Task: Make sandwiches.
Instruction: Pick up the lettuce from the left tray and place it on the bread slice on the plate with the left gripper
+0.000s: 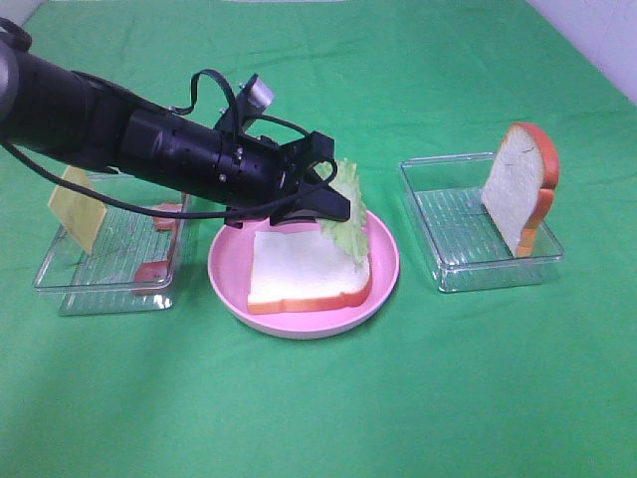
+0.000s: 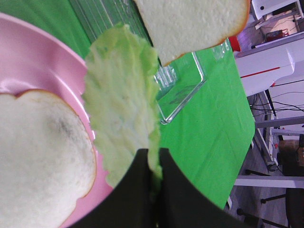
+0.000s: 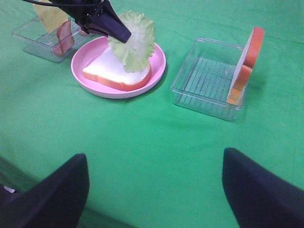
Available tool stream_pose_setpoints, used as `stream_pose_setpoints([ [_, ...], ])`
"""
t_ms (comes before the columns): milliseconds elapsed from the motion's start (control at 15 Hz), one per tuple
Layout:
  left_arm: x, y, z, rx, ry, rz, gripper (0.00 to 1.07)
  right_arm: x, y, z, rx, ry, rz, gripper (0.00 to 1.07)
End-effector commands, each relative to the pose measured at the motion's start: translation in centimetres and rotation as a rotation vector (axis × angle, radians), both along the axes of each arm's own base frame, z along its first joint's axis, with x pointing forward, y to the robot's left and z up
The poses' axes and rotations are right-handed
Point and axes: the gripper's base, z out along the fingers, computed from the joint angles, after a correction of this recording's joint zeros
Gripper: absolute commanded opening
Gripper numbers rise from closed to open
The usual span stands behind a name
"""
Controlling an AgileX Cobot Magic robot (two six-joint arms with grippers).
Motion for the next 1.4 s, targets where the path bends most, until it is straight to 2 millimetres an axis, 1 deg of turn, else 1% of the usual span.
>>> stream_pose_setpoints([
  [67, 0.0, -0.1, -0.5, 0.036, 0.008, -0.005, 0.0, -0.2, -0.1, -0.1, 0.006, -0.011, -0.001, 0.75],
  [267, -0.2, 0.1, -0.9, 0.093, -0.011, -0.044, 0.0, -0.2, -0.1, -0.1, 0.006, -0.011, -0.001, 0.75],
  [400, -0.1, 0.3, -1.1, 0.116, 0.0, -0.02, 0.0, -0.2, -0.1, -0.1, 0.006, -0.011, -0.001, 0.75],
  [533, 0.1, 0.8, -1.5, 0.183, 0.016, 0.025, 0.01, -0.2, -0.1, -0.1, 0.006, -0.011, -0.001, 0.75],
  [667, 0.3, 1.0, -1.6, 0.202, 0.023, 0.047, 0.08, -0.2, -0.1, -0.1, 0.006, -0.011, -0.001, 0.75],
  [733, 0.3, 1.0, -1.7, 0.203, 0.021, 0.048, 0.14, -0.2, -0.1, -0.1, 0.006, -0.011, -0.001, 0.75],
  [800, 0.3, 1.0, -1.7, 0.206, 0.019, 0.044, 0.23, -0.2, -0.1, -0.1, 0.006, -0.011, -0.001, 0.75],
  [933, 0.1, 0.9, -1.7, 0.202, 0.025, 0.028, 0.46, -0.2, -0.1, -0.1, 0.006, -0.011, -0.001, 0.75],
  [1000, 0.1, 0.9, -1.5, 0.201, 0.022, 0.027, 0.54, -0.2, -0.1, -0.1, 0.006, -0.011, -0.001, 0.75],
  [1067, 0.0, 1.0, -0.8, 0.206, -0.003, 0.013, 0.62, -0.2, -0.1, -0.1, 0.006, -0.011, -0.001, 0.75],
  [1133, 0.0, 1.0, -0.6, 0.212, -0.015, 0.008, 0.64, -0.2, -0.1, -0.1, 0.006, -0.011, -0.001, 0.75],
  [1200, 0.0, 1.1, 0.1, 0.217, -0.039, -0.002, 0.65, -0.2, -0.1, -0.1, 0.006, -0.011, -0.001, 0.75],
  [1400, -0.3, 1.3, 2.1, 0.224, -0.088, -0.014, 0.65, -0.2, -0.1, -0.1, 0.006, -0.011, -0.001, 0.75],
])
